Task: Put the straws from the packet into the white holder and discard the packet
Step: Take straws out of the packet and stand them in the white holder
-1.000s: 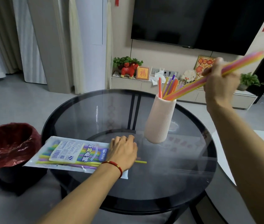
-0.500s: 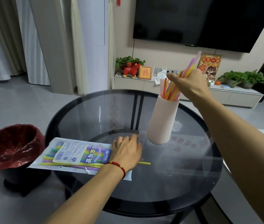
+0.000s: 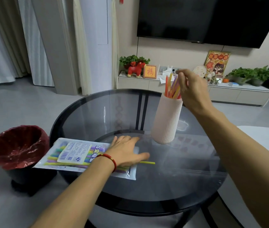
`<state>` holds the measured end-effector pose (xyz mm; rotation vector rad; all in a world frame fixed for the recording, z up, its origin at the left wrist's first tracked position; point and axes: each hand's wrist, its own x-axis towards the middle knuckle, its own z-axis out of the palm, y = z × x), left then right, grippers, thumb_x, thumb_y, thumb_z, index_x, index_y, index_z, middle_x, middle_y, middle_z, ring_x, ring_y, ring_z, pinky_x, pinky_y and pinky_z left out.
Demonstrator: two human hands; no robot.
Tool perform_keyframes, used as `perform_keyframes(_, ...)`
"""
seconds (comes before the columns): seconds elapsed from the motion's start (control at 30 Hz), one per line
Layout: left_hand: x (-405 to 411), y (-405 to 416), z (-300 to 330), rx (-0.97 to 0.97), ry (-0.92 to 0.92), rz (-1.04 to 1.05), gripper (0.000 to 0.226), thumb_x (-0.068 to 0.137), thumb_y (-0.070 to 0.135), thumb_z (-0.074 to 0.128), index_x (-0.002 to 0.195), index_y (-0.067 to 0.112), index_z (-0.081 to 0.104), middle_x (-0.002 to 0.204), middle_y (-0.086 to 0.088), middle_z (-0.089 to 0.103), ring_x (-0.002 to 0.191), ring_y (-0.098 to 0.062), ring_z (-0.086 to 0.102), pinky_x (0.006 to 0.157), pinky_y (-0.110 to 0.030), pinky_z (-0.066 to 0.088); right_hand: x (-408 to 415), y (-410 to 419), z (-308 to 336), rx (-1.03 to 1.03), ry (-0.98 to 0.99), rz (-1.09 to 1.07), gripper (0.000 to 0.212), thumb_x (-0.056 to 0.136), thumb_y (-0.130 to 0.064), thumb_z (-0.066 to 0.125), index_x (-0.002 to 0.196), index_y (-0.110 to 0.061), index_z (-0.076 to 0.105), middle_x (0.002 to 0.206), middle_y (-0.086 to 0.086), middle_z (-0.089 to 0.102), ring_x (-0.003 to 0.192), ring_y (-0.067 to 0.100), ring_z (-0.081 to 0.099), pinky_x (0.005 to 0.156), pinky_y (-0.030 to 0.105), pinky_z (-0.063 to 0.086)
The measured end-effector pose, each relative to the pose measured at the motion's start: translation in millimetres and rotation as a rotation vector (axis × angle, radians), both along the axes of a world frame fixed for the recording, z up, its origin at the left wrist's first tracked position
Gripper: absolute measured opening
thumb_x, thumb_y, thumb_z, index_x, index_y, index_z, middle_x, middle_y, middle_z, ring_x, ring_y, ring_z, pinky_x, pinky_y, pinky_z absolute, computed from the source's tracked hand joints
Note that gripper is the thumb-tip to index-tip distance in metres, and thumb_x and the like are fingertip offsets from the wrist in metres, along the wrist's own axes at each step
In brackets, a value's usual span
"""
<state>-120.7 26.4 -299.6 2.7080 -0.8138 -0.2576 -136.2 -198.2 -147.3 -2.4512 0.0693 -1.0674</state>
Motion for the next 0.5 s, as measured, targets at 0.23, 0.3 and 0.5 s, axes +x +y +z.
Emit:
perform_keyframes(0.23,-3.8,38.6,0.1,0.213,0.07,-0.186,0.128,0.053,0.092,0.055,0.156,0.034,0.007,0.165,0.008,0.013,0.152,-0.013,0.006,0.12,-0.059,-0.006,-42.6,18.5,-26.2,0.033,-0.385,-0.013,0.022,0.105,-0.016,0.053,0.103,-0.004,0.071,0.096,0.012,0.074,0.084,0.024,0.067,0.074,0.036,0.053)
perform_keyframes(0.3,-6.5,40.9,-3.9,0.28,0.046,-0.23,0.131,0.053,0.085,0.061,0.156,0.035,-0.002,0.165,0.006,0.008,0.153,-0.015,0.003,0.119,-0.062,-0.007,-53.7,24.6,-60.4,0.108,-0.243,0.028,0.019,0.104,-0.016,0.055,0.098,-0.008,0.071,0.088,0.007,0.073,0.075,0.021,0.065,0.067,0.036,0.055)
perform_keyframes(0.5,-15.4,32.6,0.8,0.292,-0.209,-0.216,0.116,0.063,0.056,0.063,0.157,0.016,0.007,0.134,-0.003,0.038,0.129,-0.025,0.043,0.12,-0.06,0.009,-66.9,28.8,-156.3,0.047,0.55,0.044,0.03,0.105,-0.029,0.049,0.09,-0.01,0.065,0.095,0.016,0.071,0.09,0.038,0.065,0.077,0.046,0.053)
